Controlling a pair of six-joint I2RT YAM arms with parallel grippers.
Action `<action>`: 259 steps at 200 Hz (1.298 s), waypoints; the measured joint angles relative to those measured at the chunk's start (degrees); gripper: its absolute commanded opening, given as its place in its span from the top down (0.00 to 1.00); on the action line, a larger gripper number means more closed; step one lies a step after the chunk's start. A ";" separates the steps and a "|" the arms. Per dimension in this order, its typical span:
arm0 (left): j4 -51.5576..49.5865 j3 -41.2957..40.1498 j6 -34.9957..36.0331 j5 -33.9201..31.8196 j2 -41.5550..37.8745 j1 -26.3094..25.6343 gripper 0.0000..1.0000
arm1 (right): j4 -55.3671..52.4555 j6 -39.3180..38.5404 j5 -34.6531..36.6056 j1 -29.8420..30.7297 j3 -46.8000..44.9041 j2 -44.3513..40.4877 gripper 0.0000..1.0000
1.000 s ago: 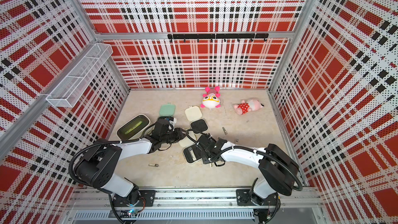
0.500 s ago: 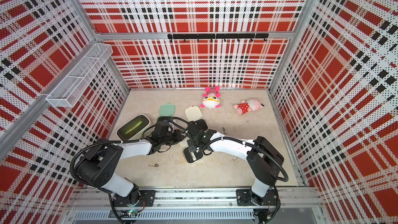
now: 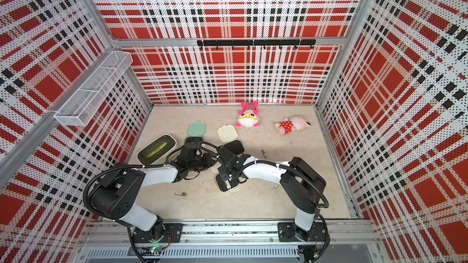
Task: Organize nail clipper sets
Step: Place the nail clipper in the storage box.
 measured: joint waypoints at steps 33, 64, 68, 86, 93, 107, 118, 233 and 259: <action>0.55 -0.55 -0.02 0.00 0.31 0.00 0.64 | 0.57 -0.13 -0.33 -0.09 -0.70 0.33 0.86; 0.76 -0.61 -0.02 0.02 0.63 0.13 0.64 | 1.09 -0.22 -0.39 -0.09 -1.55 0.33 0.85; 0.79 -0.63 -0.02 0.02 0.63 0.13 0.64 | 1.22 -0.20 -0.39 -0.09 -1.70 0.33 0.85; 0.98 -0.83 -0.04 0.00 0.63 0.15 0.64 | 1.81 -0.20 -0.59 -0.09 -2.27 0.33 0.86; 1.01 -0.90 -0.04 0.02 0.66 0.15 0.64 | 2.03 -0.20 -0.68 -0.09 -2.45 0.33 0.86; 1.09 -0.92 -0.07 0.02 0.68 0.15 0.64 | 2.51 -0.20 -0.96 -0.09 -2.69 0.33 0.86; 1.20 -0.92 -0.07 0.02 0.74 0.15 0.64 | 2.93 -0.17 -1.16 -0.09 -2.95 0.33 0.85; 1.70 -1.09 -0.22 0.02 1.46 0.28 0.65 | 5.53 0.09 -2.69 -0.44 -5.55 0.26 0.85; 1.79 -1.16 -0.22 0.02 1.49 0.63 0.65 | 6.45 0.09 -2.73 -0.55 -6.29 -0.07 0.86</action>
